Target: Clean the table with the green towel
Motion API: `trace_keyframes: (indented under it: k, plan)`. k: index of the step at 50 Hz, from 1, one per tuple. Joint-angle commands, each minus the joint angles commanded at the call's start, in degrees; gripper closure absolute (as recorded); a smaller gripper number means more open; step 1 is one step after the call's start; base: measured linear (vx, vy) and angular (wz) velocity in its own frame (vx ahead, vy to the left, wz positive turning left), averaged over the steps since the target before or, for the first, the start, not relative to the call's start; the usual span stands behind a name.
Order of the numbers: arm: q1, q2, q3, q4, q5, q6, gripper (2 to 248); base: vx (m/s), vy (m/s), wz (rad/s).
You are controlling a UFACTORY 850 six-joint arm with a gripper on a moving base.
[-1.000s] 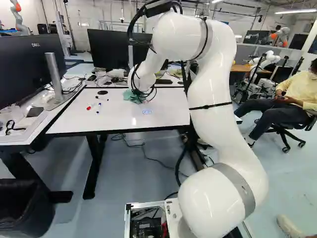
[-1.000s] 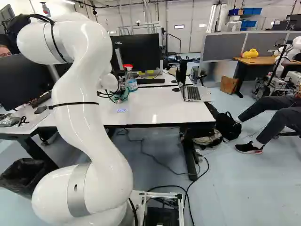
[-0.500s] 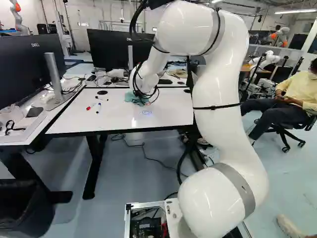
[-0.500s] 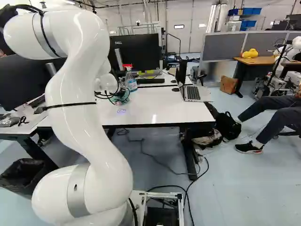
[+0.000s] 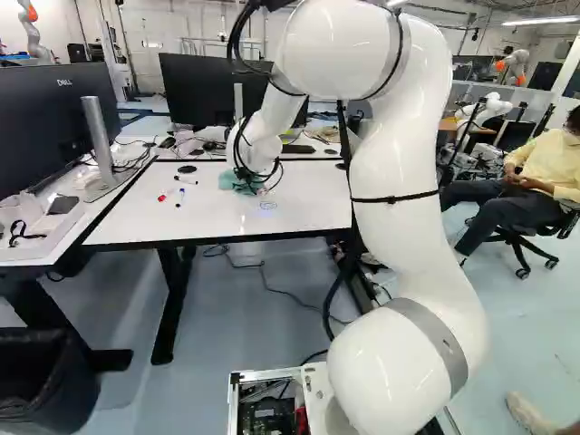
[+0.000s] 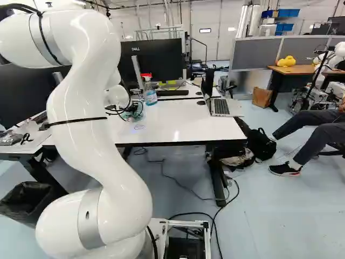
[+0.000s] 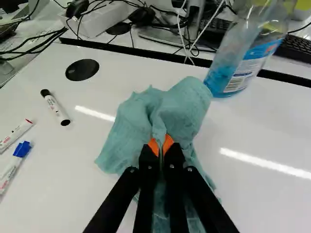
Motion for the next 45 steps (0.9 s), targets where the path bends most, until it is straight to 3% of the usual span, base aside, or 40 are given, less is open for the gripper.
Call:
trace_keyframes:
  k: [20, 45]
  plan:
    - [0.06, -3.95, -5.36, 0.00, 0.00, 0.00, 220, 0.000, 0.000, 0.000]
    - [0.06, -2.07, -4.85, 0.00, -1.30, 0.00, 220, 0.000, 0.000, 0.000]
